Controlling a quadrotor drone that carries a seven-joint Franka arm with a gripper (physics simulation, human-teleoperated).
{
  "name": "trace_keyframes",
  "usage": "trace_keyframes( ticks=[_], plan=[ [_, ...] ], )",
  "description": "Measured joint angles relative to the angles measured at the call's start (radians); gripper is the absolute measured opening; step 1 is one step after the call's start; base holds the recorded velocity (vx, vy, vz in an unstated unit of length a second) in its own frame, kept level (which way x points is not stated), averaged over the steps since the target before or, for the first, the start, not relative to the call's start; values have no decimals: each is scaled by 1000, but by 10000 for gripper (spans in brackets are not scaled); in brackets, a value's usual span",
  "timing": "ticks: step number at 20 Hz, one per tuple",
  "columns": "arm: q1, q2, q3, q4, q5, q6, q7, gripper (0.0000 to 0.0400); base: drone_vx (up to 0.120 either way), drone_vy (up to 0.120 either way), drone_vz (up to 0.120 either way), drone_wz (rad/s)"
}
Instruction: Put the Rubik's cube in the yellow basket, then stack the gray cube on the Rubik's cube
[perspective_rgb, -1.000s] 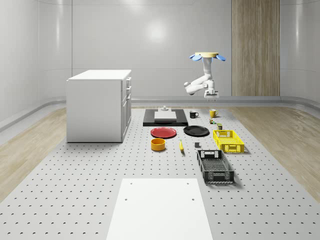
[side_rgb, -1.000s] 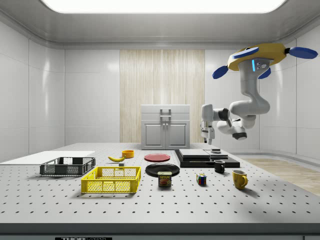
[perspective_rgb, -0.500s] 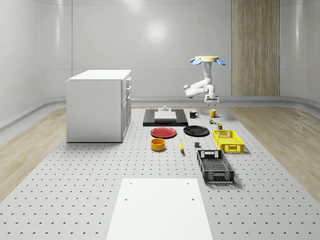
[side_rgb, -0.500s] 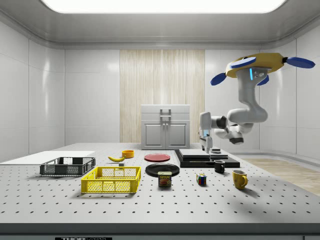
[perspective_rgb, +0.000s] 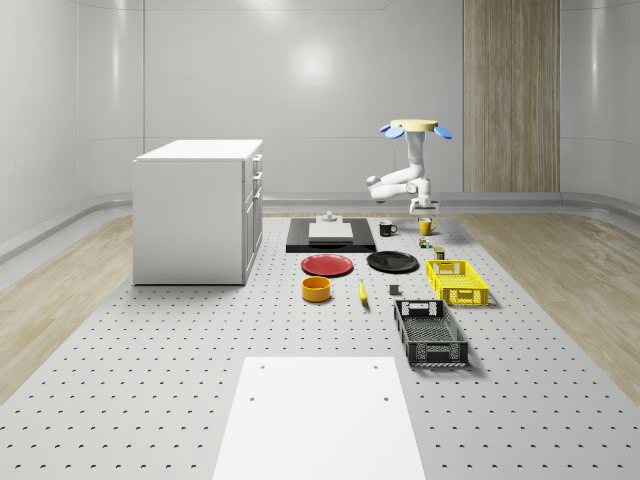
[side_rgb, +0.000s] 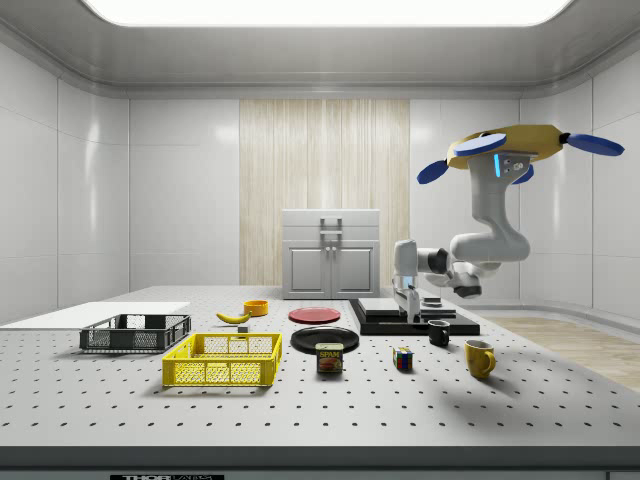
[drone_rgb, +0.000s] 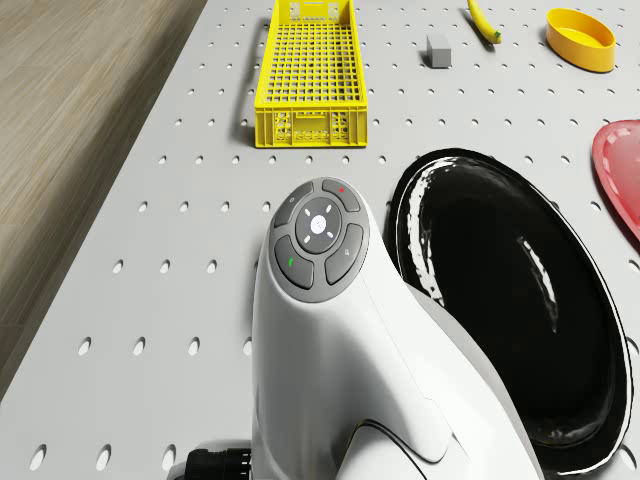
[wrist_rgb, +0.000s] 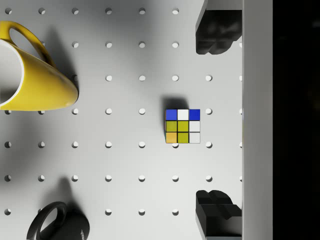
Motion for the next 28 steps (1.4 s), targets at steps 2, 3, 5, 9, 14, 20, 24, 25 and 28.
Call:
trace_keyframes(
  ticks=[2, 3, 5, 9, 14, 20, 24, 25, 28],
  plan=[
    [-3, -10, 3, 1, 5, 9, 3, 400, 0, 0, -120, 0],
    [-5, -14, 4, 1, 7, 13, 5, 400, 0, 0, -120, 0],
    [-8, -24, 7, 2, 12, 22, 7, 400, 0, 0, -120, 0],
    [-14, -42, 12, 3, 22, 39, 13, 400, 40, 0, -120, 0],
    [-20, -64, 18, 4, 33, 59, 19, 400, 0, 0, -120, 0],
    [-21, -99, -19, 12, 4, 104, 18, 400, 0, 0, -13, 0],
    [-11, -121, -43, 18, -14, 134, 5, 400, 0, 0, 0, 0],
    [-9, -126, -48, 20, -17, 140, 3, 400, 0, 0, 0, 0],
    [-7, -140, -70, 26, -35, 162, -2, 400, 0, 0, 0, 0]
  ],
)
